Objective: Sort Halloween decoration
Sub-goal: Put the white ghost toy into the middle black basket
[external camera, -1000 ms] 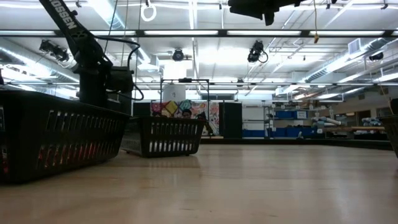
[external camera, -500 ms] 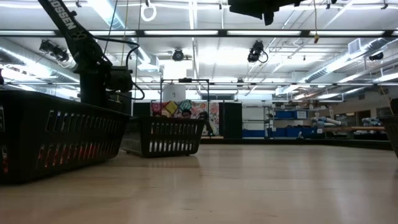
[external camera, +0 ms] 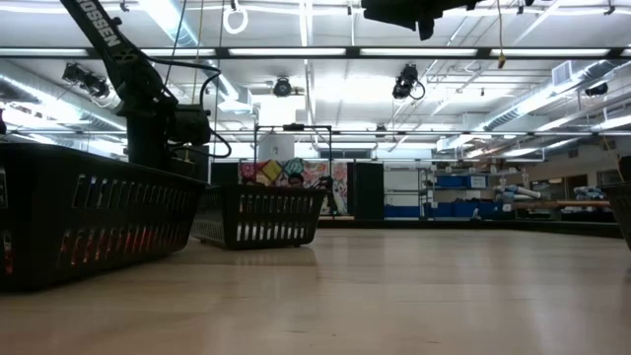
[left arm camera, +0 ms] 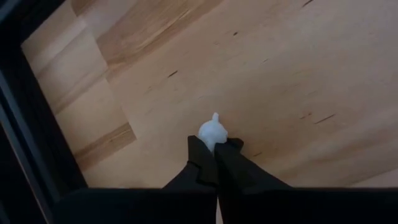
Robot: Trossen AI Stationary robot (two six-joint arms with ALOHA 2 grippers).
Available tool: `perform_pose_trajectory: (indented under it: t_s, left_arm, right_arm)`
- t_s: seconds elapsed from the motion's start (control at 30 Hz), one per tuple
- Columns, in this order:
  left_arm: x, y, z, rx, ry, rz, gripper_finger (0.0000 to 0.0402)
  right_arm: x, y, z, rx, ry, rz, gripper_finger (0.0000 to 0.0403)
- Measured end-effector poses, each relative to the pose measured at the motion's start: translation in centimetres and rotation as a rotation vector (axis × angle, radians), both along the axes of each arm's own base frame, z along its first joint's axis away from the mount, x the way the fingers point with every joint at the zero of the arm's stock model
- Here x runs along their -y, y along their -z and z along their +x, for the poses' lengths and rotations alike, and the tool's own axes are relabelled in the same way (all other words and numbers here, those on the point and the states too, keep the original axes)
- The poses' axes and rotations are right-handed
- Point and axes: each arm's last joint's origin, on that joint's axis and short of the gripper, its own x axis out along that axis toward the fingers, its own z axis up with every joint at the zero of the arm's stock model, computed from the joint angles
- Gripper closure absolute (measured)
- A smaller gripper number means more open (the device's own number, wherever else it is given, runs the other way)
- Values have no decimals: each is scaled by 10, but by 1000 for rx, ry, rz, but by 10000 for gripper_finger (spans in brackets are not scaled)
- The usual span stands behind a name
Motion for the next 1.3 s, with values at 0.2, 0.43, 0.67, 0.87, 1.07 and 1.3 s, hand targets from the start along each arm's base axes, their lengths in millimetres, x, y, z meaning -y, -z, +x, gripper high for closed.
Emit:
perform_pose_trajectory:
  t_s: [0.2,0.43,0.67,0.87,1.07,1.3]
  left_arm:
    - [0,0,0,-8,24,0,401]
    - [7,-15,3,48,74,37,401]
    - [33,-49,12,357,242,-31,401]
    - [81,-70,39,654,588,-233,401]
    - [136,-68,73,733,793,-331,401]
    - [165,-60,88,714,852,-297,347]
  right_arm:
    - [0,0,0,0,0,0,268]
    - [0,0,0,0,0,0,268]
    - [0,1,0,-12,2,0,268]
    - [1,1,0,-15,31,-7,268]
    - [5,2,-1,-16,49,3,268]
    - [7,2,-1,-15,55,19,268]
